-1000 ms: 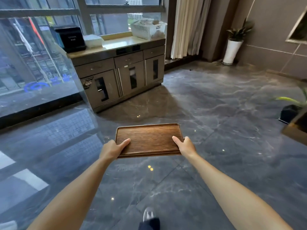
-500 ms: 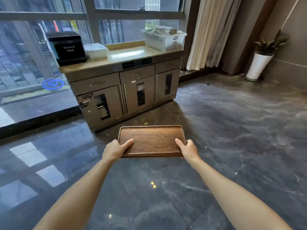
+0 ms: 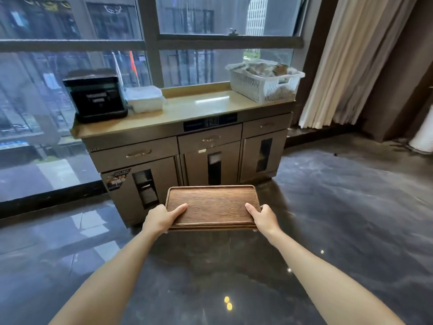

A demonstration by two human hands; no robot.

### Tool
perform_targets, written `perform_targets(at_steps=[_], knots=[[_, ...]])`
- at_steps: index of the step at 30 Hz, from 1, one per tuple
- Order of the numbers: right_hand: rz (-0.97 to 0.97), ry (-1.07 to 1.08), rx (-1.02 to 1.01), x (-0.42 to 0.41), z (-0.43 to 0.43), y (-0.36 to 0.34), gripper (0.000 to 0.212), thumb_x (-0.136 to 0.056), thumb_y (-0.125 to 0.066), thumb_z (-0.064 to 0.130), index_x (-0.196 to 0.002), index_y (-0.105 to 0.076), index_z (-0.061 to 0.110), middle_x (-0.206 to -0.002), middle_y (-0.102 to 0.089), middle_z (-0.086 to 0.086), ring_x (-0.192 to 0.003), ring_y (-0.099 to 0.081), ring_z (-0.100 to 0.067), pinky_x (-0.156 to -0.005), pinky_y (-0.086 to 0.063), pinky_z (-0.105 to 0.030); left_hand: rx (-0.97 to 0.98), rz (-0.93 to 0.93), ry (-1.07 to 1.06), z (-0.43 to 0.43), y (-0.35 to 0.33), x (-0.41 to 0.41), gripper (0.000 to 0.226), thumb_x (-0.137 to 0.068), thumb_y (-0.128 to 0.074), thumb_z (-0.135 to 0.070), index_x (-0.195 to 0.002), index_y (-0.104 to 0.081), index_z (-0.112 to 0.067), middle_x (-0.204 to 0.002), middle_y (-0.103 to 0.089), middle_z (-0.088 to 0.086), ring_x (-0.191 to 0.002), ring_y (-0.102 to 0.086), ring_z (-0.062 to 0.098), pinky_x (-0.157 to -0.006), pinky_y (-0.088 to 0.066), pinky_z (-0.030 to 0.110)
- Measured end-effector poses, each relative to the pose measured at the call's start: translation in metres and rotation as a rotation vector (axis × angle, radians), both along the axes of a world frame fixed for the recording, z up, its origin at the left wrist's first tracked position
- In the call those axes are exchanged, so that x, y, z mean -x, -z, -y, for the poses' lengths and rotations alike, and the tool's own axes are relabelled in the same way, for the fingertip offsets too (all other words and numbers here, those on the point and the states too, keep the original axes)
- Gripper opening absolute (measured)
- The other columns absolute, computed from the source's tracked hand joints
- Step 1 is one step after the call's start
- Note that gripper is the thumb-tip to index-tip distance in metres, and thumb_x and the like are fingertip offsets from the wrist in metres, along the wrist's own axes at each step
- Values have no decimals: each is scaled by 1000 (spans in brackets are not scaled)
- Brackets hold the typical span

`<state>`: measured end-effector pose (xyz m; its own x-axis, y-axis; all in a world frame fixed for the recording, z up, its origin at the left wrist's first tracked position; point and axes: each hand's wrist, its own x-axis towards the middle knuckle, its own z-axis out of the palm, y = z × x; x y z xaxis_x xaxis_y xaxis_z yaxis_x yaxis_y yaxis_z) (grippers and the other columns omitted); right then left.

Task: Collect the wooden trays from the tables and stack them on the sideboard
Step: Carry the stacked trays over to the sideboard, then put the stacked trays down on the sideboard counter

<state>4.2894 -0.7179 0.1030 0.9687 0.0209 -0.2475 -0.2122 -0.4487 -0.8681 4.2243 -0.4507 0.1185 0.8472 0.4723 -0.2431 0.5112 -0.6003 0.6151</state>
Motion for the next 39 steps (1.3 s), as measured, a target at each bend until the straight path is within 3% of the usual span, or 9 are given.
perform_targets(at_steps=[6,14,19,23,27,32,35,39], knots=[[30,-35,-10,-163,-20,-28,49,-88,-54,44,-114,-48,2,-114,-58,-15,-96,-60,-27,-51,-49,-22,19,61,-81,-12,-24,-145,70,-72,-55,-69,-98,-62,-4,-95,-66,13,-77,-66,29,-74,-58,43],[20,-81,-29,-355,-70,-8,47,-89,-53,42,-113,-48,1,-109,-58,-13,-92,-59,-24,-49,-47,-21,-29,22,-100,-60,-7,-328,70,-72,-51,-72,-88,-56,-4,-88,-62,9,-75,-64,30,-79,-55,40],[42,-106,14,-491,-116,-19,37,-89,-53,43,-97,-45,9,-99,-54,-7,-83,-57,-19,-44,-43,-20,-32,32,-77,-107,-12,-463,67,-73,-51,-71,-82,-57,-5,-95,-66,13,-84,-65,34,-81,-54,39],[85,-136,71,-593,-151,-40,40,-87,-54,47,-95,-47,9,-92,-54,-4,-73,-55,-16,-42,-40,-19,-26,51,-85,-143,-29,-556,61,-73,-50,-72,-71,-53,-11,-84,-66,9,-63,-62,26,-69,-50,34],[82,-159,83,-674,-180,-46,41,-87,-53,49,-94,-47,9,-86,-53,-2,-69,-54,-14,-43,-39,-20,2,67,-100,-170,-33,-629,70,-72,-51,-72,-81,-65,-4,-81,-69,11,-71,-66,31,-75,-55,38],[47,-209,90,-761,-218,-26,42,-87,-54,47,-96,-47,7,-89,-54,-5,-71,-54,-16,-42,-41,-19,-24,25,-138,-201,-13,-702,64,-74,-49,-71,-62,-56,-9,-64,-62,7,-71,-63,31,-68,-46,32],[45,-255,134,-815,-245,-12,43,-87,-53,48,-95,-47,6,-90,-54,-7,-74,-54,-21,-49,-42,-25,-21,-2,-182,-221,3,-744,66,-75,-48,-71,-71,-61,-6,-64,-59,5,-77,-61,30,-68,-42,31],[36,-320,155,-890,-283,-3,41,-86,-54,47,-86,-47,7,-87,-56,-9,-76,-55,-27,-63,-45,-34,-3,-36,-270,-248,11,-804,65,-74,-48,-71,-64,-59,-8,-51,-56,6,-65,-59,28,-63,-41,31]])
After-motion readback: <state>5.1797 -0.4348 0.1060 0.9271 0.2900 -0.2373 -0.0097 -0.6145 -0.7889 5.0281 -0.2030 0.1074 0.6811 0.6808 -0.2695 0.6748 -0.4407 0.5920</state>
